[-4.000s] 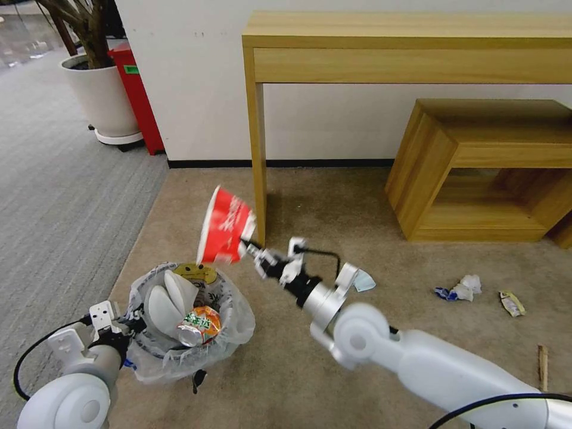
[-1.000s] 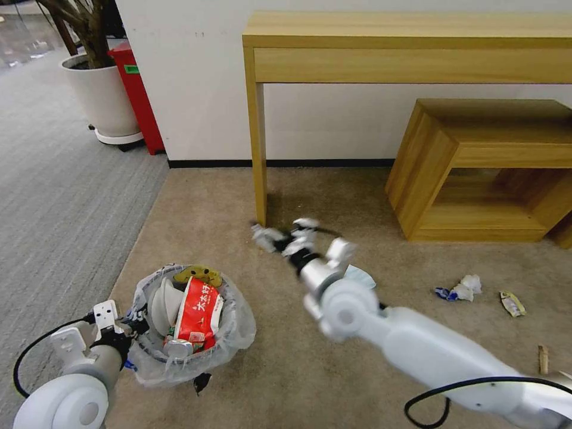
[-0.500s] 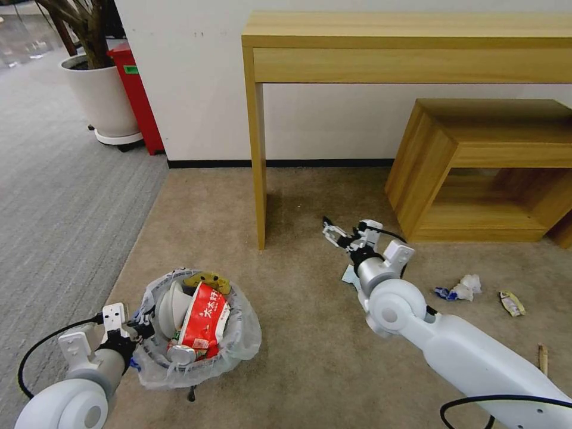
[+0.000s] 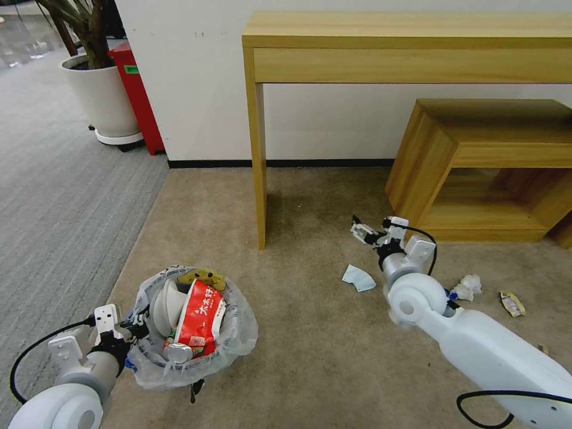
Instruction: Pick up the trash bin and place the garbage on the floor into it.
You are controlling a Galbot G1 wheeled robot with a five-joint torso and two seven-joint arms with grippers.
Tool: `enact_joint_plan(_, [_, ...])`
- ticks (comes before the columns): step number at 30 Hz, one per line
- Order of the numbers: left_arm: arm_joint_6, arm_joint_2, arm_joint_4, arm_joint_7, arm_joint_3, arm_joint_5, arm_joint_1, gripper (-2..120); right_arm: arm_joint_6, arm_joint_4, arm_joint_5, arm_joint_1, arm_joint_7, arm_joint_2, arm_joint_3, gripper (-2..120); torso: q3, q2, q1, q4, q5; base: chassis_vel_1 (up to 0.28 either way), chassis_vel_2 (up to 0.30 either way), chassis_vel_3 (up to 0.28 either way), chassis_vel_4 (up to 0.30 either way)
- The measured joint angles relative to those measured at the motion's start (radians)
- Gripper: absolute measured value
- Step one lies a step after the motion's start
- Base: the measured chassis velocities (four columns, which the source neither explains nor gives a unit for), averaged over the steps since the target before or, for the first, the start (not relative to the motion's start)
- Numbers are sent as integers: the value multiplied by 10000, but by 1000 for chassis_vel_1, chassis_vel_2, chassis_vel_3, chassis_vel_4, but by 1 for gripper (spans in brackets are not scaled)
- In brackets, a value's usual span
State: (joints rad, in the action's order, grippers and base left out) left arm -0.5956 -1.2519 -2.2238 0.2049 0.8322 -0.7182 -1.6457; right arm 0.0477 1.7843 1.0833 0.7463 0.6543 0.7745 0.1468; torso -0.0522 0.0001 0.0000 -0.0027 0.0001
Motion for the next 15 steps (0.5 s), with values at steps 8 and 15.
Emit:
enact_joint_plan(8, [-2, 77, 4, 9, 101, -73, -27, 1, 300, -344, -598, 353, -437, 179, -283, 100, 1, 0, -1, 1, -1, -26, -24, -16, -27])
enact_joint_plan(15, [-23, 94, 65, 17, 118, -112, 23, 1, 538, -548, -850, 385, -634, 270, -274, 100, 0, 0, 0, 0, -2, -76, -74, -68, -79])
